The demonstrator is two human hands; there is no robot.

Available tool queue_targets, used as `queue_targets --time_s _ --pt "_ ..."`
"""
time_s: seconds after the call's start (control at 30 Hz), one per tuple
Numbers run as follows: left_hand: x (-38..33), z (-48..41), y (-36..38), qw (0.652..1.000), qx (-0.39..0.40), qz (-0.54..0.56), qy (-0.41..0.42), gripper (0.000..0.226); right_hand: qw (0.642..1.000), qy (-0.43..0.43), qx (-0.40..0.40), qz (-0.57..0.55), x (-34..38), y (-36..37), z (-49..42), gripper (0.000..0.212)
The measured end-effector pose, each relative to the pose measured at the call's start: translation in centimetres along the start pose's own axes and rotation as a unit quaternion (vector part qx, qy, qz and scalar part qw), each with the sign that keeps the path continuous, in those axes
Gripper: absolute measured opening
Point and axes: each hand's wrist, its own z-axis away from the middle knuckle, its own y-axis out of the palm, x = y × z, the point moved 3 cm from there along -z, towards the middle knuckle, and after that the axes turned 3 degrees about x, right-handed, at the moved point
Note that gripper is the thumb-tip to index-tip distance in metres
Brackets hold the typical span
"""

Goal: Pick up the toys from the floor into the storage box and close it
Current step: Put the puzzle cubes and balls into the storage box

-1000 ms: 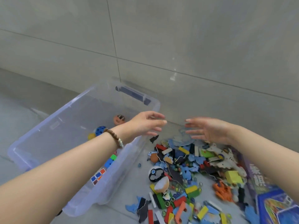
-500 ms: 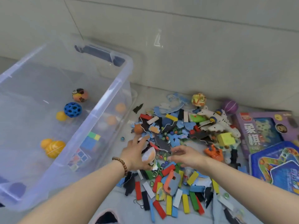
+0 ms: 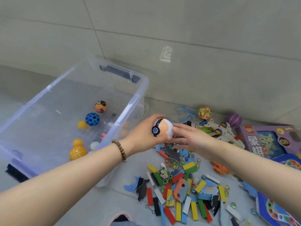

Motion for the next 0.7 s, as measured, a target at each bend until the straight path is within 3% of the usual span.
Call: queue_targets --time_s 0.13,0.2,0.33,0.43,0.57,0.63,0.7 --pt "-2.1 3.5 -10.0 0.994 -0.101 0.022 0.022 0.059 0.992 -0.109 0.028 0.052 9.1 4.1 0.3 0.034" --pt "-0.5 5.3 -13.8 0.992 -0.128 0.008 0.001 0.057 0.974 -0.159 0.013 0.163 11.8 6.8 -0.6 0.033" --pt "8.0 7.5 -16.0 0.983 -0.132 -0.008 -0.125 0.063 0.856 -0.199 -0.058 0.473 11.9 10.2 -4.3 0.039" --pt "14.7 8.0 -14.1 0.972 -0.1 0.009 -0.213 0.071 0.787 -0.201 -0.078 0.578 9.5 10.9 -6.9 0.041" --pt "19.1 7.2 -10.8 0.959 -0.089 0.019 -0.268 0.074 0.785 -0.252 -0.101 0.558 7.9 11.0 -8.3 0.043" --pt "19.7 6.5 -10.0 0.956 -0.097 0.043 -0.273 0.077 0.785 -0.27 -0.097 0.549 7.6 10.8 -8.4 0.052" --pt "19.4 6.0 -10.0 0.957 -0.109 0.047 -0.264 0.078 0.79 -0.269 -0.083 0.545 7.5 10.7 -8.3 0.046"
